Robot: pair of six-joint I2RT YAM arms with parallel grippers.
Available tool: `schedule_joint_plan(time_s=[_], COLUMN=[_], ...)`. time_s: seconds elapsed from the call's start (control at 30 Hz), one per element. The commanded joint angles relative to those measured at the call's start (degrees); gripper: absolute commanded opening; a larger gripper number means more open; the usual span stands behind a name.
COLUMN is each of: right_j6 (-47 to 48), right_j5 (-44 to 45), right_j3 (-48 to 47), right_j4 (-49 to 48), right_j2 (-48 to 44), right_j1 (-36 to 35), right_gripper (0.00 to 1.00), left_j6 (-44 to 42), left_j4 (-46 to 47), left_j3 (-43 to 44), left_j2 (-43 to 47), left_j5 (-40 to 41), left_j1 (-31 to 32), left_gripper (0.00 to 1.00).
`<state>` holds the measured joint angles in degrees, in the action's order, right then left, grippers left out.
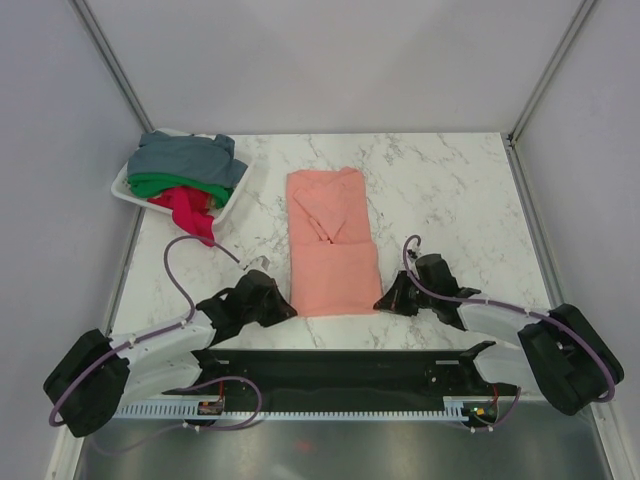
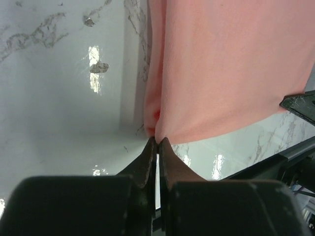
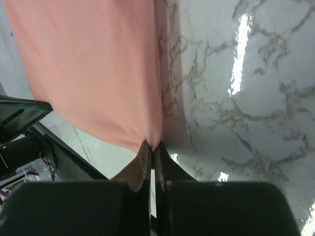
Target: Fold and stack the t-shirts
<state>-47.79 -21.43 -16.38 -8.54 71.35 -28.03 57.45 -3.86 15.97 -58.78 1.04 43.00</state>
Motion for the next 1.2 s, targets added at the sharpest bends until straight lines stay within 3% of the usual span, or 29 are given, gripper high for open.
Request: schedule_joint_plan(time_s=[0.0,0.3,0.43,0.53,0.7,0.87,1.17], right_j6=[1.65,-1.60,-3.80,-3.98,0.22,5.68,12.63], right_j5=[3.94,2.71,4.46,6.40,8.76,9.65,11.41], right_j3=[2.32,0.92,-4.78,-10.83,-22.62,-34.93,-49.09], right_j4=[8.44,29.26,41.45,47.36,51.68,52.57,51.52], right_j2=[-4.01,-26.60,-35.82,-37.34,-31.46,-18.37,-0.70], right_j1=[-0.18,-0.53,-1.06,-1.15,-1.06,-1.06,-0.62], right_gripper=[0.00,0.00,0.00,0.00,0.00,0.00,0.00], left_j6=[-3.40,0.55,4.15,4.25,1.44,-0.67,-9.28], left_j4=[-4.74,-19.42,-23.29,-26.10,-36.98,-43.33,-41.41], left_j3=[1.26,7.14,11.71,16.89,29.44,38.07,43.79], left_j2=[4.62,18.87,21.96,21.17,17.58,12.74,2.63], left_j5=[0.73,-4.99,-4.73,-4.03,2.55,10.12,3.72], left_j1=[0.33,6.74,11.39,13.33,13.51,12.72,-0.63], left_gripper=[0.02,0.02,0.02,0.02,0.02,0.02,0.02])
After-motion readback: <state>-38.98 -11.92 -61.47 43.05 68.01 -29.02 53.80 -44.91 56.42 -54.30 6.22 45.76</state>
